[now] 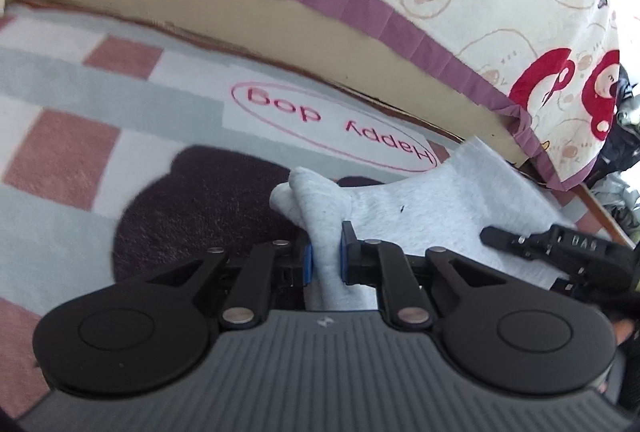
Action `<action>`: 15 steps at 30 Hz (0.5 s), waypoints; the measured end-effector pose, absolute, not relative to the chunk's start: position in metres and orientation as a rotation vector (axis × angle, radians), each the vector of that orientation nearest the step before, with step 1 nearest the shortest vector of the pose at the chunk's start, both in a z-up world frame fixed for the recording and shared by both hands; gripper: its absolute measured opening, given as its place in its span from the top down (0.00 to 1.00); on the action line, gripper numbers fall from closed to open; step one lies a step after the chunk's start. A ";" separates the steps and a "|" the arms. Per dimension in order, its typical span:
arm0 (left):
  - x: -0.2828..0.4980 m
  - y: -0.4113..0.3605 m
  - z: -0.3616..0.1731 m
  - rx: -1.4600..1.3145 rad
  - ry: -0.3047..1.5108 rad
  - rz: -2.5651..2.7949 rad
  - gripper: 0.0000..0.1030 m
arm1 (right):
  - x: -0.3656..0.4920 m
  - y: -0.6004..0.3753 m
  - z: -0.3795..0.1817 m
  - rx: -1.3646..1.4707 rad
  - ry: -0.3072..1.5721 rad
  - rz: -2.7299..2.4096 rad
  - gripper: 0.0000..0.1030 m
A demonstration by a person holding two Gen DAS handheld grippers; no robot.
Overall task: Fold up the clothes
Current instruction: 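Pinch the folded shirt with both grippers and lift it off the rug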
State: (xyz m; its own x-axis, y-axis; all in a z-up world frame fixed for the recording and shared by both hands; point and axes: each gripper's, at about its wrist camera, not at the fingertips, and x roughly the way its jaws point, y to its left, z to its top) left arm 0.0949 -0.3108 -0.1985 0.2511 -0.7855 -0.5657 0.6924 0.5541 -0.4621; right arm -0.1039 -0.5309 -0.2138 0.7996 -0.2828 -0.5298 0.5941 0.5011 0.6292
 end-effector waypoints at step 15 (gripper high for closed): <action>0.052 -0.148 -0.081 -0.292 0.545 -0.670 0.90 | -0.053 -0.419 -0.061 0.579 0.350 -0.048 0.70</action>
State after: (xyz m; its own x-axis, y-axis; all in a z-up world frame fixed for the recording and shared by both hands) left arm 0.0522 -0.1484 -0.0809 0.6524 -0.6549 -0.3813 0.5065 0.7511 -0.4234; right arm -0.0526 -0.4192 -0.0606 0.9401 0.0526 -0.3369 0.1422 0.8376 0.5275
